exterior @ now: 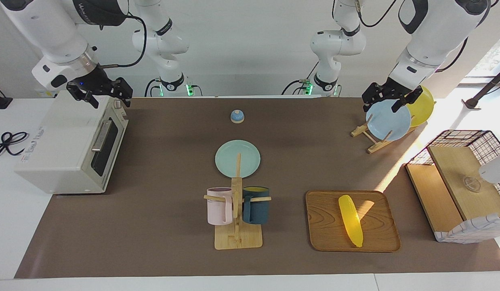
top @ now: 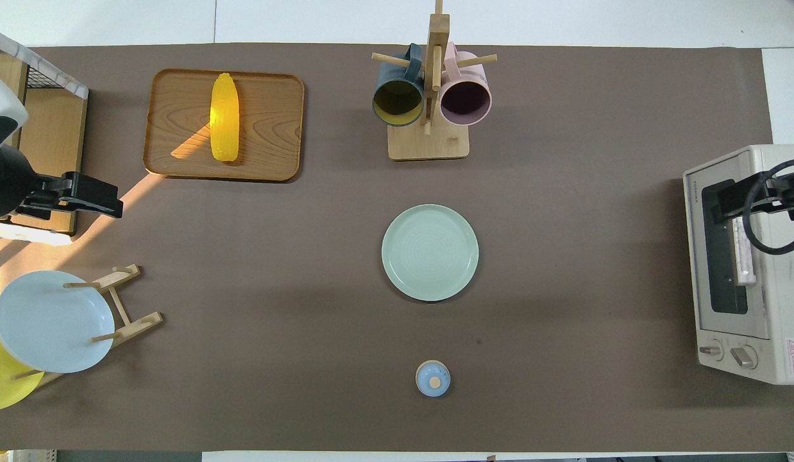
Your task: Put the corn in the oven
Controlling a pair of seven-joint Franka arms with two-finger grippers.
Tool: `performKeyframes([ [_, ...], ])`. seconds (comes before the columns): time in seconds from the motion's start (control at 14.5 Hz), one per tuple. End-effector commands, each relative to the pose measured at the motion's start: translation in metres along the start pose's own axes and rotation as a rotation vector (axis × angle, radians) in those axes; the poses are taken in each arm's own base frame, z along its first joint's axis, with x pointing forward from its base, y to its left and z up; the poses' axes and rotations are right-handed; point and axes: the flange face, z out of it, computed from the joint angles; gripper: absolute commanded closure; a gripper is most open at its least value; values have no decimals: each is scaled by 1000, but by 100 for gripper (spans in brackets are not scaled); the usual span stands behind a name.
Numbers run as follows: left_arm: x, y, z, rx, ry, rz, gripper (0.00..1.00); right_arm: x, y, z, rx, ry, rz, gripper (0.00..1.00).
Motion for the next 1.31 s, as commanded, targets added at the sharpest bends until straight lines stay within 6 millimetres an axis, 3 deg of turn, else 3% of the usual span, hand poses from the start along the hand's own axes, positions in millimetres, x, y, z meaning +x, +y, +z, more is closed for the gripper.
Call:
performKeyframes([
  [0.0, 2, 1, -1, 21, 11, 6, 0, -4, 1, 0, -8, 13, 7, 0],
  [0.34, 0, -3, -6, 13, 21, -2, 0, -4, 2, 0, -6, 12, 9, 0],
  [0.69, 14, 3, -2, 7, 95, -7, 0, -6, 2, 6, -5, 1, 8, 0],
  [0.89, 43, 6, 25, -9, 83, -8, 0, -9, 3, 12, -4, -11, 8, 0],
  [0.96, 60, 3, 46, -19, 65, -17, 0, -9, 5, 15, -4, -6, 8, 0],
  [1.03, 79, 6, 67, -23, 49, -15, 0, -10, 9, 17, -4, 12, -1, 28],
  [1.1, 106, 5, 87, -25, 49, -17, 0, -10, 13, 20, -4, 17, -25, 77],
  [1.17, 130, 7, 110, -32, 50, -17, 0, -11, 15, 22, -3, 14, -29, 100],
  [1.24, 148, 7, 129, -33, 65, -17, 0, -13, 21, 25, -2, 18, -23, 100],
])
